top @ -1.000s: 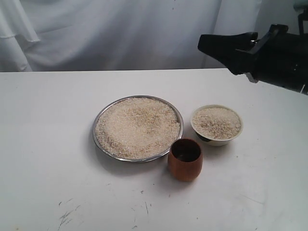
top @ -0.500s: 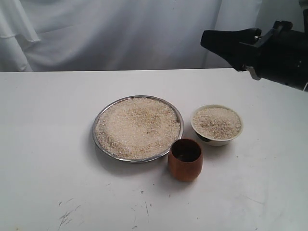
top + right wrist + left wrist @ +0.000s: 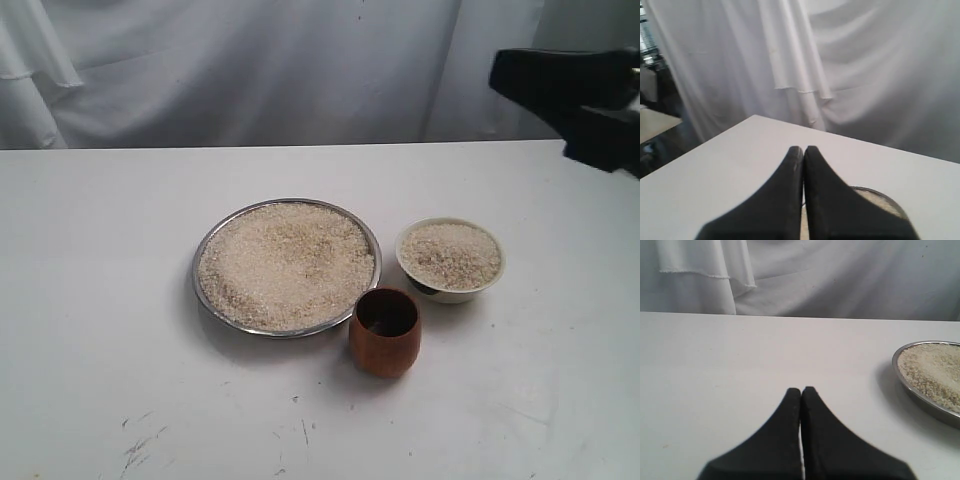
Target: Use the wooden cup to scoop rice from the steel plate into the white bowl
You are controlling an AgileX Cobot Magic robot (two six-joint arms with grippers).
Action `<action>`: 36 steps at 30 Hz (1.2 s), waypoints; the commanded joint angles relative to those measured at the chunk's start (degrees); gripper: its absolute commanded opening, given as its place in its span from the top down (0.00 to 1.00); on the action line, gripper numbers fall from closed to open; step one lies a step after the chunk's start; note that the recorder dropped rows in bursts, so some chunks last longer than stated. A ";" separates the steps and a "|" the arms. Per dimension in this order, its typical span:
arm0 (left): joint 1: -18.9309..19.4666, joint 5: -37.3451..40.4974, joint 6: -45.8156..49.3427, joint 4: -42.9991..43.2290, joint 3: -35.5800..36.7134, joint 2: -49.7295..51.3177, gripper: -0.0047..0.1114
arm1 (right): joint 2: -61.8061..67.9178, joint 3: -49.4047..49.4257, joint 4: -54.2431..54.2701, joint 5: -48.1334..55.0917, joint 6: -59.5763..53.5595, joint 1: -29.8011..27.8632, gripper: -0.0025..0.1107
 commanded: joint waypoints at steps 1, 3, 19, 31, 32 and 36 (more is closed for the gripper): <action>-0.09 -0.36 -0.18 -0.04 0.26 -0.29 0.96 | -11.31 5.45 -0.16 12.32 0.84 -0.37 0.98; -0.09 -0.36 -0.18 -0.04 0.26 -0.29 0.96 | -17.37 7.88 -0.16 16.97 0.84 -0.37 0.98; -0.09 -0.36 -0.18 -0.04 0.26 -0.29 0.96 | -33.88 16.15 4.09 35.24 -4.98 -0.37 0.98; -0.09 -0.36 -0.18 -0.04 0.26 -0.29 0.96 | -42.04 20.06 69.31 42.85 -77.10 -0.37 0.98; -0.09 -0.36 -0.18 -0.04 0.26 -0.29 0.96 | -42.47 20.06 69.31 43.13 -77.10 -0.37 0.98; -0.09 -0.36 -0.18 -0.04 0.26 -0.29 0.96 | -42.62 20.21 69.46 44.61 -75.43 -0.37 0.98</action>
